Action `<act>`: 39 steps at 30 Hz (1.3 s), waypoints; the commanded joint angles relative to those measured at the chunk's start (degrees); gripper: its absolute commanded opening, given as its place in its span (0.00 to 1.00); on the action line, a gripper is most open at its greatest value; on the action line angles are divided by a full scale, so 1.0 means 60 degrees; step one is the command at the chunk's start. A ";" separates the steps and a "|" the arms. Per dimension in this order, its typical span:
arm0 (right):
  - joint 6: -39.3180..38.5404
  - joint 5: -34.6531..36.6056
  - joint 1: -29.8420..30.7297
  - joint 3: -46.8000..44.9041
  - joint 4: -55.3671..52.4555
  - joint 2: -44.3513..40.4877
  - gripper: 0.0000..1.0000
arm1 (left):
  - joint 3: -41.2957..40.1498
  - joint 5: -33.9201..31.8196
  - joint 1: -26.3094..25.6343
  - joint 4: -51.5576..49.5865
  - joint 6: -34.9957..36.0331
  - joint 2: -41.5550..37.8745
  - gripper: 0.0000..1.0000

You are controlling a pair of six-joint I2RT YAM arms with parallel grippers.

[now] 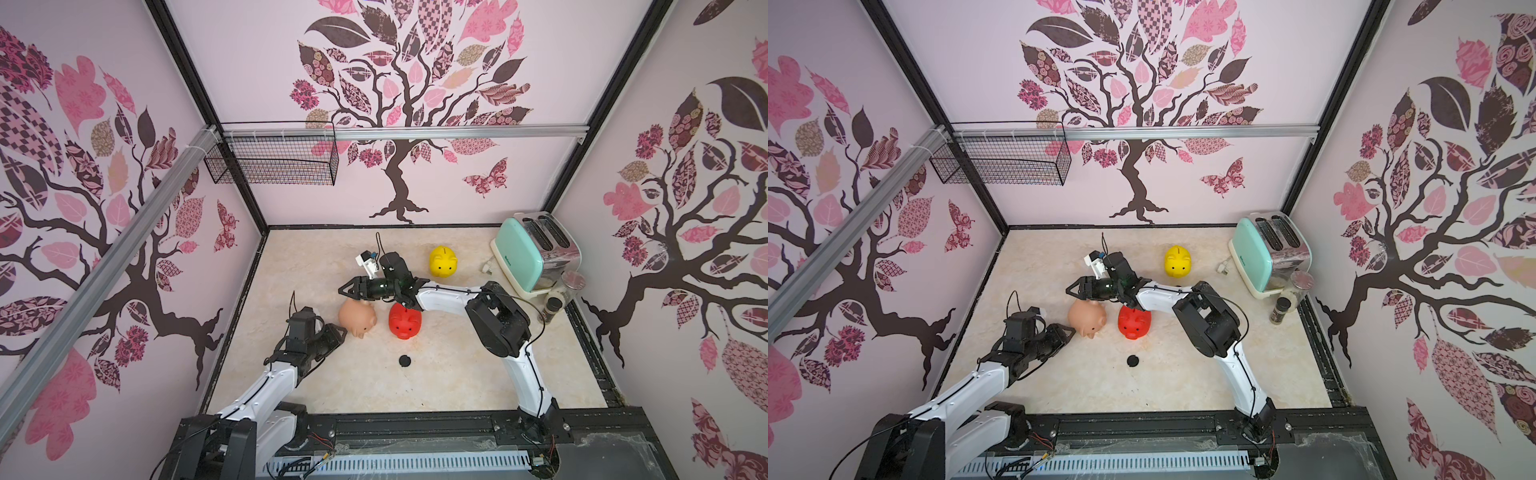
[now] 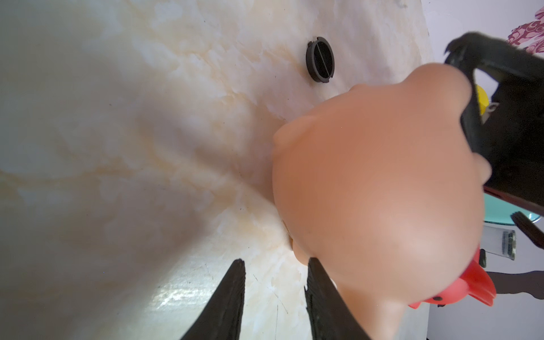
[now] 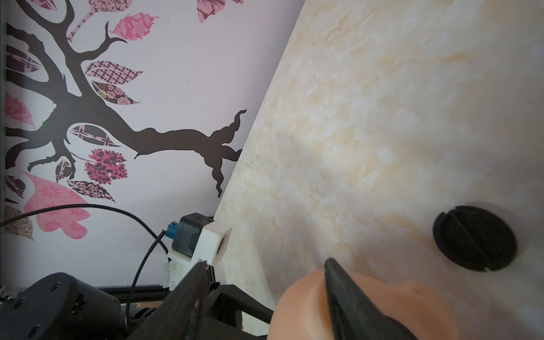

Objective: Close piggy banks
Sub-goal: Turn over the piggy bank at the center of the board.

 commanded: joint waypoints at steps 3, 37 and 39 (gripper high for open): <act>0.0153 -0.0030 0.0149 0.0024 0.0119 -0.0144 0.65 | -0.0009 -0.0134 -0.0020 0.0384 0.0031 0.0072 0.38; 0.1475 -0.0013 0.0864 0.0612 -0.1608 -0.0512 0.65 | 0.0152 -0.0303 -0.0017 0.0895 0.0232 0.1031 0.37; 0.1456 0.0101 0.0895 0.0576 -0.1681 -0.0563 0.65 | 0.0152 -0.0354 -0.0021 0.0865 0.0257 0.1035 0.37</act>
